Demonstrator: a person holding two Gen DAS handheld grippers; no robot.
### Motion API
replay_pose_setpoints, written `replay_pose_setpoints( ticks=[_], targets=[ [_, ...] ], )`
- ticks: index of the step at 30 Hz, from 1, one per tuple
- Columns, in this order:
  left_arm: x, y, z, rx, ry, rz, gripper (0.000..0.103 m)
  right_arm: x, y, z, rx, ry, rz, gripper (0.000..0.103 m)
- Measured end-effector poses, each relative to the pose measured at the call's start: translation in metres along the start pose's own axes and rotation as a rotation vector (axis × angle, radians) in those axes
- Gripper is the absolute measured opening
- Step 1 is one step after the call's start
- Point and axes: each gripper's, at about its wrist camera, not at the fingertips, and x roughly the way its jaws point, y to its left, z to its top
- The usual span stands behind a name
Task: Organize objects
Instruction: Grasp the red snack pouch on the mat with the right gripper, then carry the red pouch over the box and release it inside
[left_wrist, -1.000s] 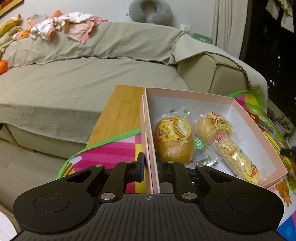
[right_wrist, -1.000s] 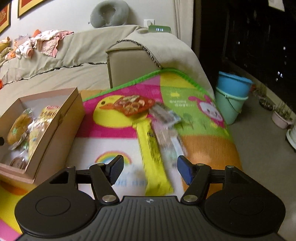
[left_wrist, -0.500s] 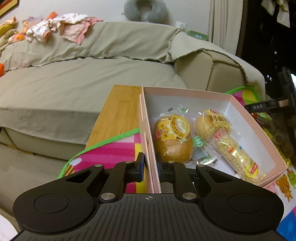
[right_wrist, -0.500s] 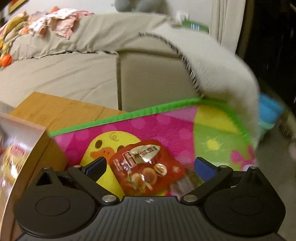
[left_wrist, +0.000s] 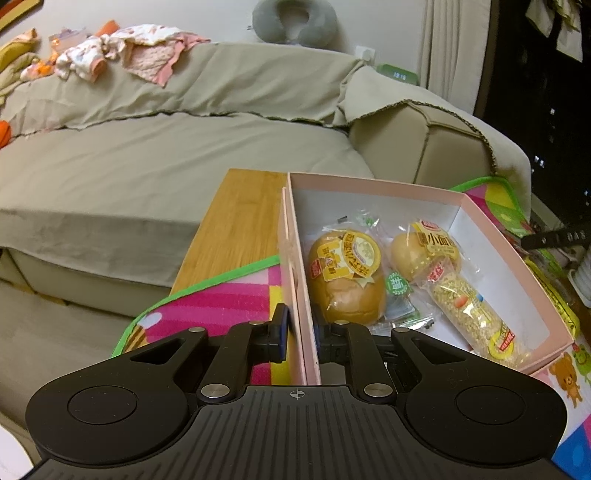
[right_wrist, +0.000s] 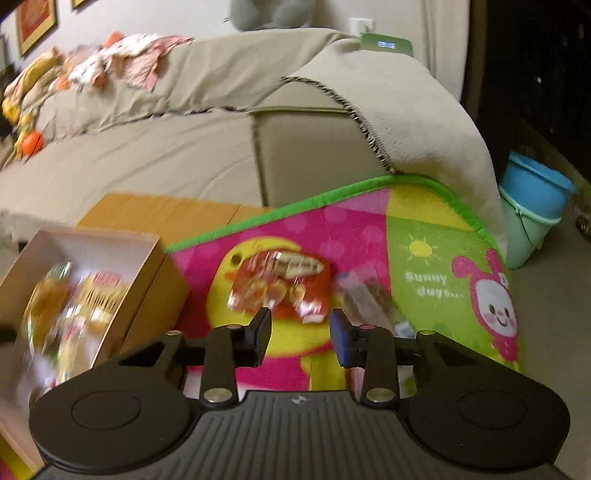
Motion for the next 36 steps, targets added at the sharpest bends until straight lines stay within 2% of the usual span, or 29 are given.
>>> replay_pose_setpoints(
  ticks=[1, 2, 4, 5, 11, 13, 15, 17, 18, 20, 25, 28, 32, 36],
  targets=[
    [0.000, 0.000, 0.000, -0.002, 0.001, -0.001, 0.014, -0.003, 0.002, -0.003, -0.012, 0.000, -0.005, 0.046],
    [0.000, 0.001, 0.000, -0.002, 0.003, 0.000, 0.014, -0.005, 0.004, -0.005, -0.017, -0.005, -0.012, 0.059],
    [0.001, 0.000, 0.000, 0.001, 0.004, 0.001, 0.014, -0.002, 0.006, -0.005, -0.013, -0.021, -0.031, 0.075],
    [0.001, 0.000, 0.001, 0.002, 0.005, 0.001, 0.014, 0.001, 0.007, -0.003, -0.006, -0.025, -0.036, 0.080],
    [0.001, 0.000, 0.001, 0.010, 0.007, 0.001, 0.014, 0.049, 0.017, 0.021, 0.057, -0.038, -0.068, 0.089],
    [0.001, 0.000, 0.001, 0.011, 0.008, 0.000, 0.014, 0.071, 0.017, 0.028, 0.089, -0.007, -0.087, 0.094],
    [0.000, 0.000, 0.000, 0.013, 0.006, 0.000, 0.014, 0.084, 0.017, 0.029, 0.096, 0.008, -0.118, 0.095],
    [0.000, 0.000, 0.000, 0.011, 0.005, -0.001, 0.014, 0.083, 0.021, 0.028, 0.066, 0.006, -0.133, 0.086],
    [0.001, 0.000, 0.000, 0.011, 0.004, 0.000, 0.014, 0.079, 0.022, 0.026, 0.057, 0.006, -0.117, 0.077],
    [0.001, 0.001, 0.000, 0.008, 0.006, 0.000, 0.014, 0.062, 0.023, 0.021, 0.049, 0.001, -0.097, 0.077],
    [0.000, 0.001, -0.001, 0.002, 0.005, -0.003, 0.015, -0.011, 0.031, -0.006, -0.020, -0.061, -0.074, 0.077],
    [0.000, 0.002, -0.001, 0.000, 0.004, -0.003, 0.015, -0.064, 0.041, -0.037, -0.075, -0.092, -0.067, 0.077],
    [0.000, 0.002, 0.000, -0.006, 0.001, -0.006, 0.015, -0.123, 0.056, -0.081, -0.114, -0.095, -0.058, 0.077],
    [0.001, 0.001, 0.000, -0.009, 0.001, -0.005, 0.015, -0.165, 0.069, -0.113, -0.098, -0.100, -0.038, 0.077]
  ],
)
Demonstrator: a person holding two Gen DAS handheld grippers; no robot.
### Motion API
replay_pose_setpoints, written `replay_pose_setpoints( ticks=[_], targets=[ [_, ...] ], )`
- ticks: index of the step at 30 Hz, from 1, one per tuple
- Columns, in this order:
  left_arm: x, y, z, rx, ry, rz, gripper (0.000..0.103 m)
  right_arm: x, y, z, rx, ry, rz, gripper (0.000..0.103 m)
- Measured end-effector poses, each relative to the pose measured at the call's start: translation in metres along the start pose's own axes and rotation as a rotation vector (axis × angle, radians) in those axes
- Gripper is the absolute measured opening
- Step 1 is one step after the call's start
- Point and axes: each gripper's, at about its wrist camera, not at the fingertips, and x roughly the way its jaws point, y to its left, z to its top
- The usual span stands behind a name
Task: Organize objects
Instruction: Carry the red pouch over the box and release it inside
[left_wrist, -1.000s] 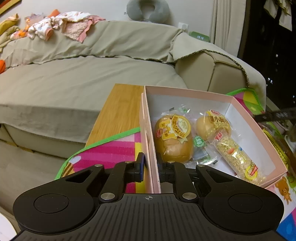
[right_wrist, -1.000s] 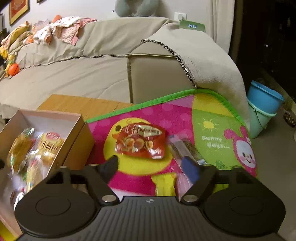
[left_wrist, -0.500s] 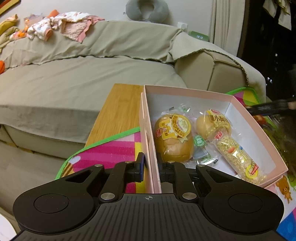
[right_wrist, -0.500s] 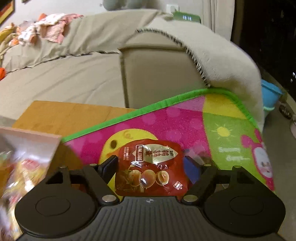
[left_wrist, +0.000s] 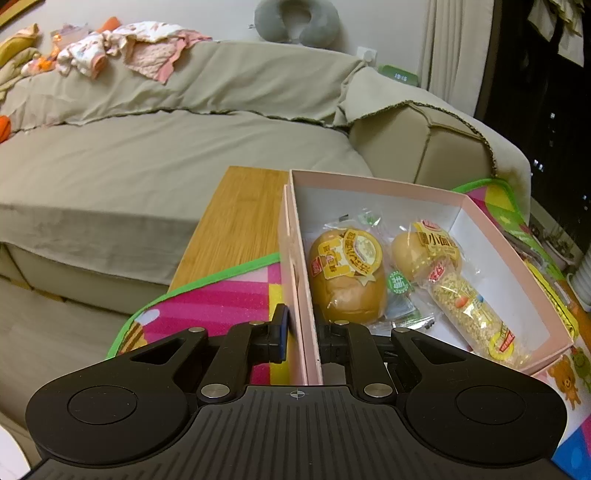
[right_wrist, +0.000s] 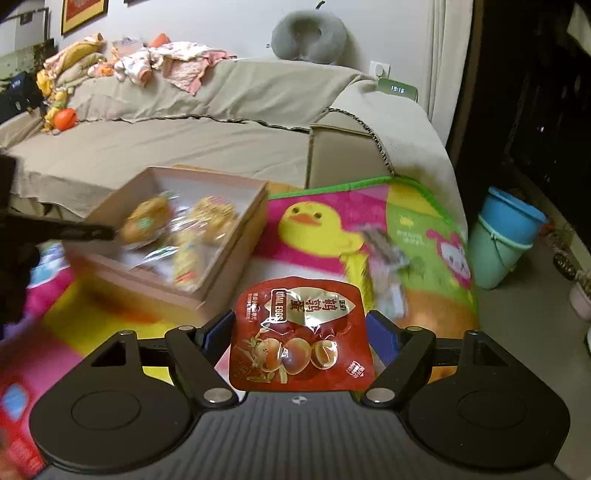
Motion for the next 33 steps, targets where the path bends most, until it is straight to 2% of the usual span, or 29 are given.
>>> replay_pose_setpoints(
  ticks=[3, 6, 12, 19, 24, 27, 33],
  targets=[
    [0.000, 0.000, 0.000, -0.002, 0.001, 0.000, 0.015, -0.023, 0.010, -0.008, 0.021, -0.014, 0.031, 0.077],
    [0.000, 0.000, -0.001, -0.008, 0.000, -0.001, 0.015, -0.036, 0.020, 0.000, 0.013, -0.046, 0.056, 0.077],
    [0.001, 0.001, -0.001, -0.011, 0.001, -0.006, 0.015, -0.040, 0.042, 0.047, -0.029, -0.176, 0.113, 0.077],
    [0.001, 0.002, 0.000, -0.010, 0.000, -0.012, 0.015, -0.011, 0.061, 0.102, -0.046, -0.226, 0.139, 0.077],
    [0.001, 0.002, 0.000, -0.012, -0.001, -0.012, 0.015, 0.022, 0.057, 0.140, 0.043, -0.216, 0.178, 0.077],
    [0.002, 0.001, 0.000, -0.009, -0.001, -0.013, 0.015, 0.052, 0.060, 0.158, 0.088, -0.156, 0.200, 0.077],
    [0.002, 0.000, 0.000, -0.002, -0.004, -0.013, 0.015, 0.103, 0.077, 0.170, 0.113, -0.100, 0.203, 0.078]
  ],
)
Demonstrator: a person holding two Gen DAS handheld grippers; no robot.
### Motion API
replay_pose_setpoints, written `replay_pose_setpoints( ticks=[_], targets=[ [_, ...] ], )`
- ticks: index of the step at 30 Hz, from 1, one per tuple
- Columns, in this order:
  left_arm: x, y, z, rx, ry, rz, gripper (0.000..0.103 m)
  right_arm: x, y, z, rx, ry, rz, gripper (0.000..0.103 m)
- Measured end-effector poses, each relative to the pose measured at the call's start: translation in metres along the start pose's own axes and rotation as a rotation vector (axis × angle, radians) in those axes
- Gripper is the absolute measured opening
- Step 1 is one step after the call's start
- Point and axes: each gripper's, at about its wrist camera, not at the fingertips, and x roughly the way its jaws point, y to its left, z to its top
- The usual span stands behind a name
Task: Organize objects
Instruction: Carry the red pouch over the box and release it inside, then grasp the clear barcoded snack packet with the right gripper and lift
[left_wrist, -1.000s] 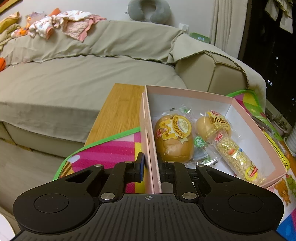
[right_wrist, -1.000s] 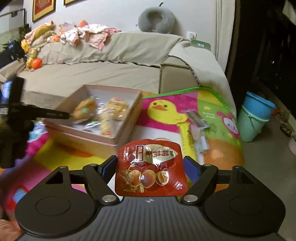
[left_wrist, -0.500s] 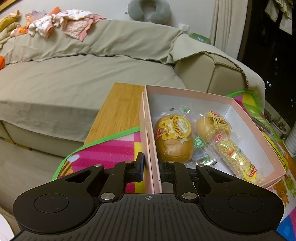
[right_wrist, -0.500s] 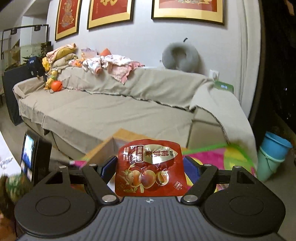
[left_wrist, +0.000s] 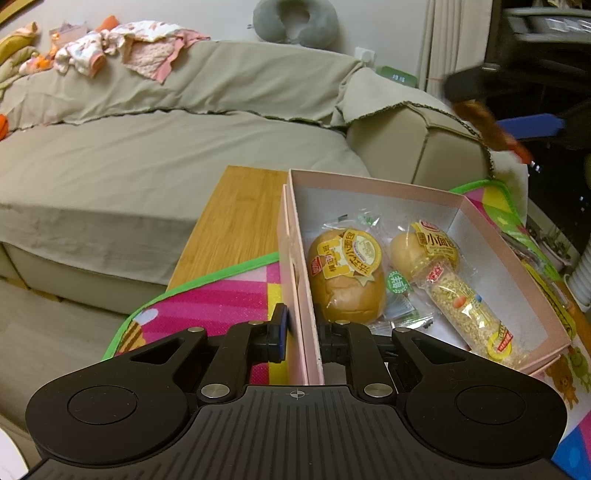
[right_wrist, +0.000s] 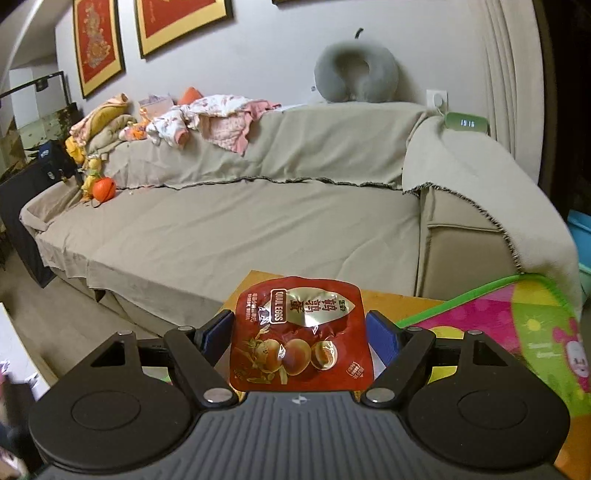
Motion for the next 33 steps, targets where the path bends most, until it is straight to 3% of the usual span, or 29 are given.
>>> replay_pose_setpoints(
  ticks=[3, 9, 15, 19, 24, 28, 33],
  targets=[
    [-0.001, 0.001, -0.001, 0.002, 0.002, -0.004, 0.015, 0.019, -0.002, 0.001, 0.022, 0.008, 0.018, 0.091],
    [-0.001, 0.002, -0.002, 0.009, -0.002, -0.007, 0.016, 0.012, -0.024, -0.016, 0.077, 0.014, 0.010, 0.091],
    [-0.001, 0.003, -0.003, 0.009, -0.005, -0.009, 0.016, -0.031, -0.078, -0.063, 0.095, 0.005, -0.135, 0.093],
    [-0.001, 0.003, -0.003, 0.001, -0.003, -0.009, 0.016, -0.063, -0.124, -0.100, 0.168, 0.015, -0.259, 0.096],
    [0.000, 0.000, -0.003, 0.011, 0.004, 0.001, 0.015, -0.083, -0.163, -0.148, 0.273, 0.051, -0.336, 0.096],
    [0.001, -0.001, -0.004, 0.013, 0.020, 0.010, 0.014, -0.082, -0.164, -0.180, 0.245, 0.091, -0.389, 0.096],
    [0.000, -0.001, -0.003, 0.009, 0.025, 0.014, 0.014, -0.071, -0.157, -0.188, 0.223, 0.093, -0.375, 0.096]
  ],
)
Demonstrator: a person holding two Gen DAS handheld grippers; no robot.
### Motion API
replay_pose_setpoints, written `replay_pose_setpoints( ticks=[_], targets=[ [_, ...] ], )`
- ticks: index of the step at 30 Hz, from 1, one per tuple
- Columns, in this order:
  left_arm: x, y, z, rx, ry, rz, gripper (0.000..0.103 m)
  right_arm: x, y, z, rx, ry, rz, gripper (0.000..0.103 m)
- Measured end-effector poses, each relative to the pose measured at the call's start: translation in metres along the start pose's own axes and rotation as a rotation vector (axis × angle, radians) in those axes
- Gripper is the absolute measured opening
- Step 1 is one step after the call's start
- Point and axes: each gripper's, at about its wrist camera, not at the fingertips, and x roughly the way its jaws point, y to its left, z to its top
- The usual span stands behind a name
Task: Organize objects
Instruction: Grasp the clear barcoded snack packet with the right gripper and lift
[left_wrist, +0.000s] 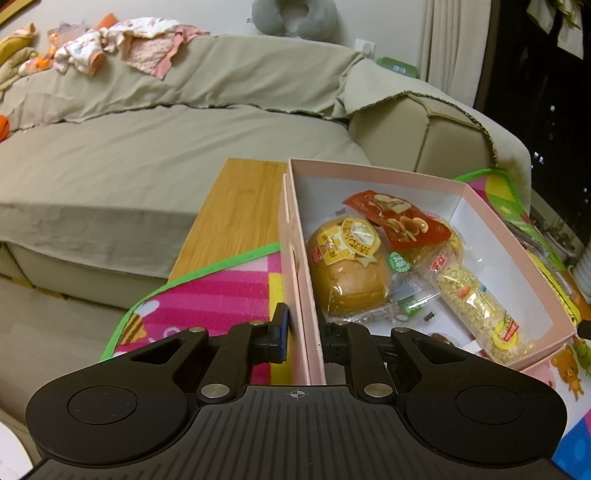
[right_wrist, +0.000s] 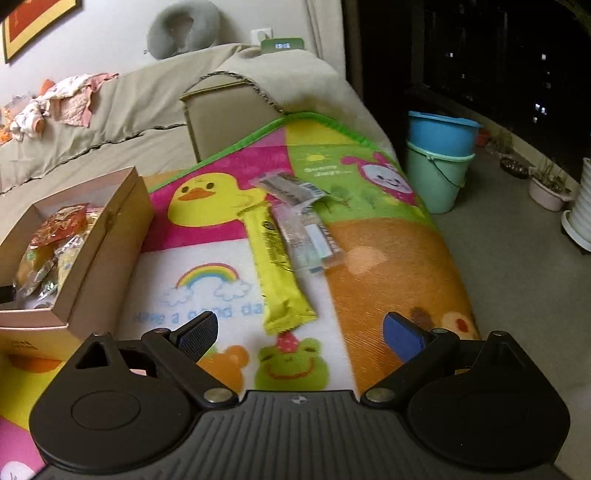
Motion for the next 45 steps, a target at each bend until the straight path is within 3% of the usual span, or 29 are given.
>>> replay_pose_setpoints(
  ticks=[3, 6, 11, 16, 20, 23, 24, 25, 35, 45],
  targets=[
    [-0.002, -0.001, 0.002, -0.001, -0.010, 0.004, 0.014, 0.001, 0.009, 0.005, -0.032, -0.030, 0.000, 0.096],
    [-0.005, -0.003, 0.004, 0.011, -0.027, 0.010, 0.014, 0.005, 0.020, 0.015, -0.096, -0.066, -0.021, 0.088],
    [-0.008, -0.003, 0.005, 0.012, -0.038, 0.013, 0.014, 0.023, 0.026, 0.056, -0.135, -0.089, 0.017, 0.084],
    [-0.008, -0.003, 0.004, 0.020, -0.034, 0.013, 0.014, 0.088, 0.017, 0.115, -0.056, -0.015, 0.015, 0.084],
    [-0.009, -0.002, 0.004, 0.026, -0.032, 0.009, 0.014, 0.143, 0.013, 0.133, -0.047, 0.085, -0.005, 0.083],
    [-0.008, -0.002, 0.003, 0.025, -0.033, 0.005, 0.014, 0.155, 0.015, 0.129, -0.080, 0.106, -0.033, 0.066],
    [-0.008, -0.003, 0.003, 0.025, -0.033, 0.006, 0.014, 0.151, 0.016, 0.127, -0.092, 0.099, -0.022, 0.045],
    [-0.008, -0.003, 0.003, 0.024, -0.033, 0.008, 0.014, 0.145, 0.014, 0.126, -0.088, 0.104, -0.002, 0.039],
    [-0.005, -0.002, 0.001, 0.016, -0.022, 0.010, 0.014, 0.039, 0.011, 0.100, -0.141, 0.032, 0.075, 0.038],
    [-0.004, -0.001, 0.000, 0.011, -0.021, 0.003, 0.014, -0.055, 0.034, 0.028, -0.193, 0.058, 0.158, 0.038]
  ],
)
